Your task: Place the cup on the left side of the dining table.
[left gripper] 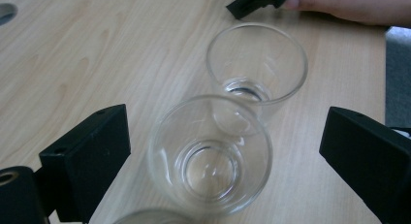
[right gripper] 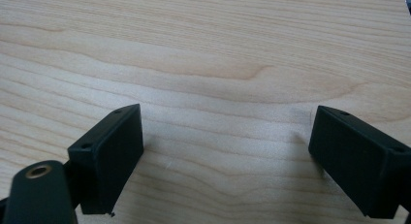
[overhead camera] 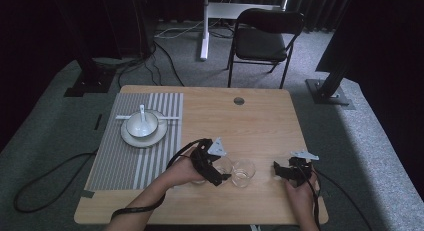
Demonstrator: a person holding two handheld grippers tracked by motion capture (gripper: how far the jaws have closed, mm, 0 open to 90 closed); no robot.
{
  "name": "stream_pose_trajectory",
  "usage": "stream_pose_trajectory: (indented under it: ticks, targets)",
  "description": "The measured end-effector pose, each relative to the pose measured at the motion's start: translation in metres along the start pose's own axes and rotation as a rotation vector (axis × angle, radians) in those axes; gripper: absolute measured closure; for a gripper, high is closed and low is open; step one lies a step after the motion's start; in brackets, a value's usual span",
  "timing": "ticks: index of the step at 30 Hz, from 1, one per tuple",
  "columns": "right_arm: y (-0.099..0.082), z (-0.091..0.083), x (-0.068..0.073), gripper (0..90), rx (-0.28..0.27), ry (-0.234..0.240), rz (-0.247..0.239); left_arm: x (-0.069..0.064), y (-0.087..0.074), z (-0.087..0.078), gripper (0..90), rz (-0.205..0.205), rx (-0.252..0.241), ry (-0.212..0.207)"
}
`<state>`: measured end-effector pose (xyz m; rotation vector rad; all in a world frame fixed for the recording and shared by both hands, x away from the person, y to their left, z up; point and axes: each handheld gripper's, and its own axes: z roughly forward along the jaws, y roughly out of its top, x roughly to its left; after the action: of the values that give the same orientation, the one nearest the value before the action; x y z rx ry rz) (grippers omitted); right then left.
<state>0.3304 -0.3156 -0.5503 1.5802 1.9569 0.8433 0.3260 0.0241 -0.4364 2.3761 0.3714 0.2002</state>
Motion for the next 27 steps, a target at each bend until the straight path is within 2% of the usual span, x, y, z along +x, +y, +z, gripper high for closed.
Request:
stream_pose_trajectory:
  ticks: [1,2,7,14,15,17,18,20,24,27]
  targets:
    - [0.000,0.000,0.000,11.8,0.000,0.000,0.001,-0.001,0.002,0.002,4.5,0.005,0.002,0.001]
    - [0.000,0.000,0.000,11.8,0.000,0.000,0.001,-0.001,0.004,0.003,4.5,0.012,0.003,-0.018]
    - [0.000,0.000,0.000,11.7,0.000,0.000,0.002,0.001,0.012,0.013,4.5,0.023,0.032,-0.028]
    - [0.000,0.000,0.000,11.8,0.000,0.000,0.001,-0.003,0.022,0.030,4.6,0.045,0.069,-0.030]
    - [0.000,0.000,0.000,11.7,0.000,0.000,0.000,-0.004,0.023,0.033,4.5,0.048,0.079,-0.043]
    - [0.000,0.000,0.000,11.8,0.000,0.000,0.001,-0.006,0.025,0.039,4.6,0.060,0.094,-0.030]
    - [0.000,0.000,0.000,11.8,0.000,0.000,0.001,-0.007,0.026,0.041,4.6,0.058,0.104,-0.048]
    - [0.000,0.000,0.000,11.8,0.000,0.000,0.001,-0.008,0.028,0.046,4.6,0.072,0.118,-0.031]
    - [0.000,0.000,0.000,11.7,0.000,0.000,0.001,-0.010,0.032,0.051,5.5,0.069,0.122,-0.050]
    - [0.000,0.000,0.000,11.8,0.000,0.000,0.000,-0.011,0.035,0.056,5.5,0.074,0.146,-0.054]
